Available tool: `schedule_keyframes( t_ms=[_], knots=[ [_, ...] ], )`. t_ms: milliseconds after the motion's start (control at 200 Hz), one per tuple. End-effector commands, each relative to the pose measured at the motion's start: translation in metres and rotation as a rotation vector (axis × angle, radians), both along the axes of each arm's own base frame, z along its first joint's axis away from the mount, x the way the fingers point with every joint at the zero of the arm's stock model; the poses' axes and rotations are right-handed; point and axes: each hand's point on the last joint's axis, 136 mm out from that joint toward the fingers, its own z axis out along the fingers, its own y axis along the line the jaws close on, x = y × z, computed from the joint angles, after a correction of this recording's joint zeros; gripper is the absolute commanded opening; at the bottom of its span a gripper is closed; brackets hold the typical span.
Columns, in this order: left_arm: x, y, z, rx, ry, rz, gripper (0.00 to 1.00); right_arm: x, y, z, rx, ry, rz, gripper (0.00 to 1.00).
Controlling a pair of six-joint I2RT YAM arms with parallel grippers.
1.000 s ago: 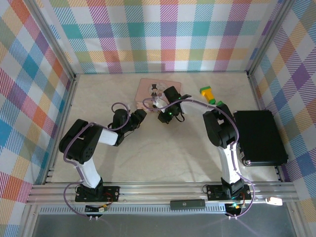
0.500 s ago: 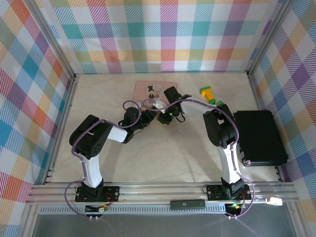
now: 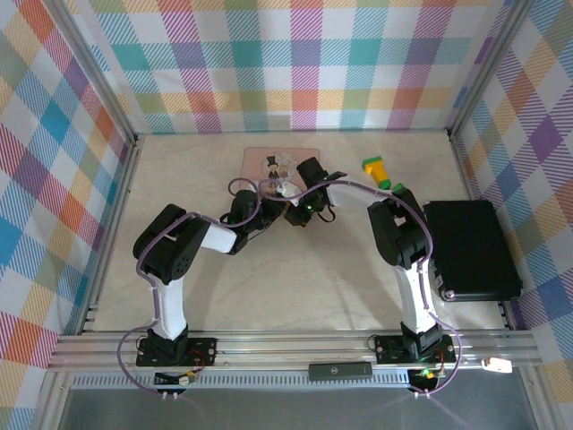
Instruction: Unlock the padlock with the key
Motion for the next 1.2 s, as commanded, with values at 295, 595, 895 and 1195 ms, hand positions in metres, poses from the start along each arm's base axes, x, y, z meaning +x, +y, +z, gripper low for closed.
schedule_keyframes(
  t_ms=[295, 595, 895, 1195],
  knots=[
    [-0.002, 0.019, -0.02, 0.024, 0.03, 0.092, 0.0, 0.004, 0.005, 0.072, 0.145, 0.064, -0.289, 0.49],
    [0.0, 0.033, -0.014, -0.038, -0.004, 0.182, 0.0, 0.045, -0.064, 0.109, 0.185, 0.041, -0.877, 0.75],
    [0.002, 0.04, -0.006, -0.048, -0.031, 0.223, 0.0, 0.104, -0.066, 0.079, 0.202, 0.067, -1.07, 0.74],
    [0.0, 0.069, -0.013, -0.101, -0.04, 0.377, 0.0, 0.087, -0.084, 0.033, 0.185, 0.173, -1.251, 0.71]
  ],
)
